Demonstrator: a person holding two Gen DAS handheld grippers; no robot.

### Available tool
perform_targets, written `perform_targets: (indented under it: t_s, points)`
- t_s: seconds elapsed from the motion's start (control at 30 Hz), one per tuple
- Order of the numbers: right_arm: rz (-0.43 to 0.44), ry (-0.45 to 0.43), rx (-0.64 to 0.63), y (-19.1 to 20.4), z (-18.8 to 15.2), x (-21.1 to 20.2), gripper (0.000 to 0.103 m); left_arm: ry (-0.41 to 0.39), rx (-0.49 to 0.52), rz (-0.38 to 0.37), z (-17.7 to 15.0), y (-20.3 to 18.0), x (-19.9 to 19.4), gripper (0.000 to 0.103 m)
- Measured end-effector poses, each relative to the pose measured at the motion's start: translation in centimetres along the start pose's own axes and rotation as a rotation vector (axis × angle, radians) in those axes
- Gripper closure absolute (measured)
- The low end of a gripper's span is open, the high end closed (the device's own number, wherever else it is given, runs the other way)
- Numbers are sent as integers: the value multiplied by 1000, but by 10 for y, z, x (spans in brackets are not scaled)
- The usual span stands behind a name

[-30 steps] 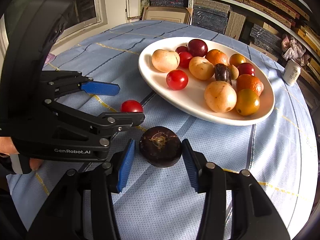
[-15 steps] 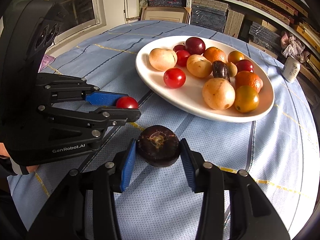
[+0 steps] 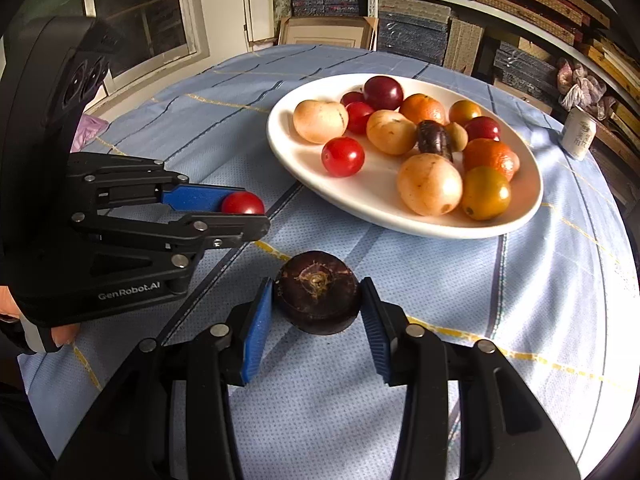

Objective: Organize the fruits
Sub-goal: 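Lower the tomato onto the plate with the left tool while the right tool places the brown fruit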

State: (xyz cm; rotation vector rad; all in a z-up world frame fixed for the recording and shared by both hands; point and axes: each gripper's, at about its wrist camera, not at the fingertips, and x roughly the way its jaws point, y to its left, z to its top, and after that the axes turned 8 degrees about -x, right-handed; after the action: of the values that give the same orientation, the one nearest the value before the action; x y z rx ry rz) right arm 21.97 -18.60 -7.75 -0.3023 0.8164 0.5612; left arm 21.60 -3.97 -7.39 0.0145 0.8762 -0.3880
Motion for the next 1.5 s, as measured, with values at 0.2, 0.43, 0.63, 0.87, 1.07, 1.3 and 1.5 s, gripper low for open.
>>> perform_targets:
  t_s: [0.2, 0.43, 0.63, 0.87, 1.07, 1.3, 1.5]
  points:
    - [-15, -30, 11, -4, -3, -20, 61, -24, 7, 5, 2, -5, -14, 77]
    - [-45, -82, 13, -6, -3, -53, 61, -62, 22, 8, 7, -16, -34, 77]
    - [-66, -128, 0, -6, 3, -83, 61, -91, 40, 19, 15, -25, -48, 77]
    - [-97, -178, -8, -15, 15, -115, 61, -144, 53, 31, 33, -32, -68, 77]
    - [-122, -209, -21, -22, 33, -136, 61, -179, 67, 38, 58, -38, -78, 77]
    - [-136, -228, -25, -38, 57, -141, 61, -200, 54, 46, 88, -35, -73, 77]
    - [-136, -214, 4, -60, 76, -123, 61, -192, 28, 55, 110, -24, -52, 77]
